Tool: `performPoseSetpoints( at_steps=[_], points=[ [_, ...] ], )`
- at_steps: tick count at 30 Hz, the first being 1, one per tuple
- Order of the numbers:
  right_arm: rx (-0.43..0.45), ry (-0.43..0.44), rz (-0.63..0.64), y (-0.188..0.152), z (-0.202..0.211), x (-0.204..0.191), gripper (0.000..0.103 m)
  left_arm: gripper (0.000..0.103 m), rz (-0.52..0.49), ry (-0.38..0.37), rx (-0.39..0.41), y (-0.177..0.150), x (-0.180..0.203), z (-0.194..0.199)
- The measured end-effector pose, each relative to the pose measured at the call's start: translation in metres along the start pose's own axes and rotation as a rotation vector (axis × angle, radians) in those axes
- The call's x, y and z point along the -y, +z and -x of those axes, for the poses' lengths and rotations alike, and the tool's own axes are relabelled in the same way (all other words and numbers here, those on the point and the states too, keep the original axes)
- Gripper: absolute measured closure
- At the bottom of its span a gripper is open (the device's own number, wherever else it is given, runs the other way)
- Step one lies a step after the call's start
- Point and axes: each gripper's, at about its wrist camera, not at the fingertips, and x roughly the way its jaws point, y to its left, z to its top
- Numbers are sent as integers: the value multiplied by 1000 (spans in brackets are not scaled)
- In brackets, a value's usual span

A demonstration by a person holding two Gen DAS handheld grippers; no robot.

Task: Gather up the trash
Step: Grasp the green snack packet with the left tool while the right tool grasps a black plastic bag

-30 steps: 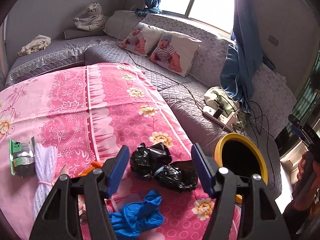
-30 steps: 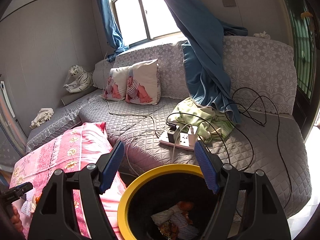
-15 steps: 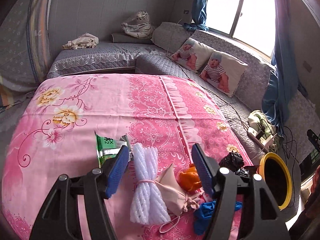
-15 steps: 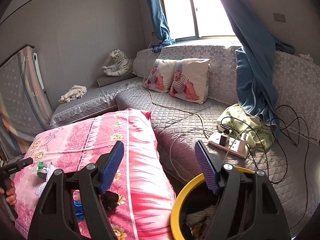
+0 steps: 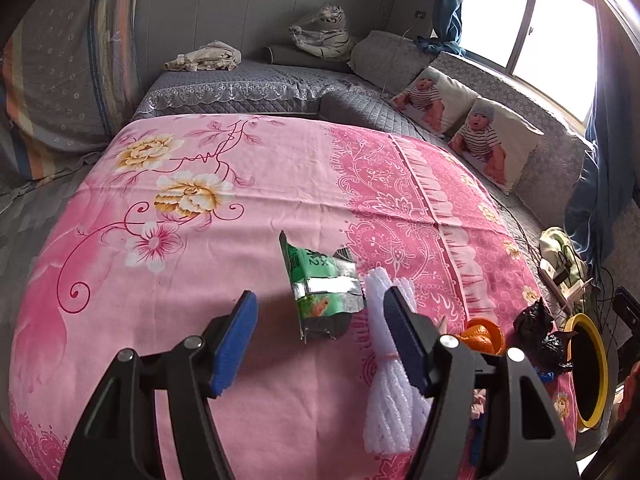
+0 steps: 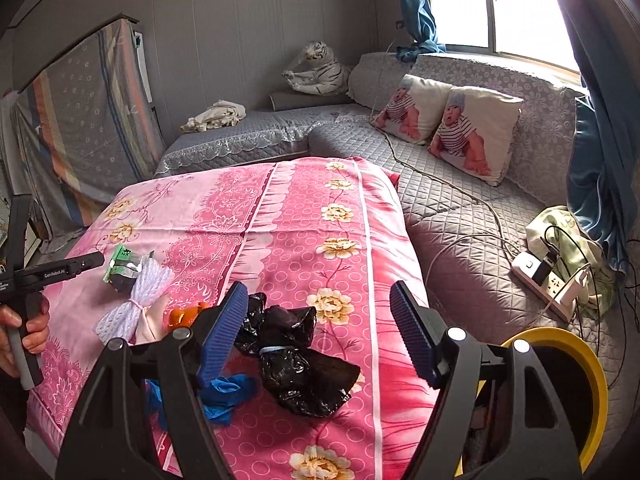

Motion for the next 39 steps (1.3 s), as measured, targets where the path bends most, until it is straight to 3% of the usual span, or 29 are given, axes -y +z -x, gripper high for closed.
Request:
performPoseSetpoints(
  at_steps=[17, 21, 24, 30, 35, 39],
  points=[
    [-189, 84, 82, -24, -76, -30, 34, 42, 56, -22, -79, 10, -22, -54],
    [-223, 108, 81, -26, -88, -32, 34, 47, 51, -34, -101, 11, -19, -66],
    [-240, 104, 97, -28, -96, -36, 34, 58, 50, -51, -118, 13, -16, -74],
    [-258, 114, 81, -30, -104, -33, 40, 71, 21, -70, -130, 15, -7, -83],
    [-265, 119, 63, -30, -106, -30, 51, 81, 32, -74, -128, 19, -7, -87],
    [-264, 121, 68, -29, -105, -30, 62, 83, 46, -76, -128, 19, -8, -86]
  ],
)
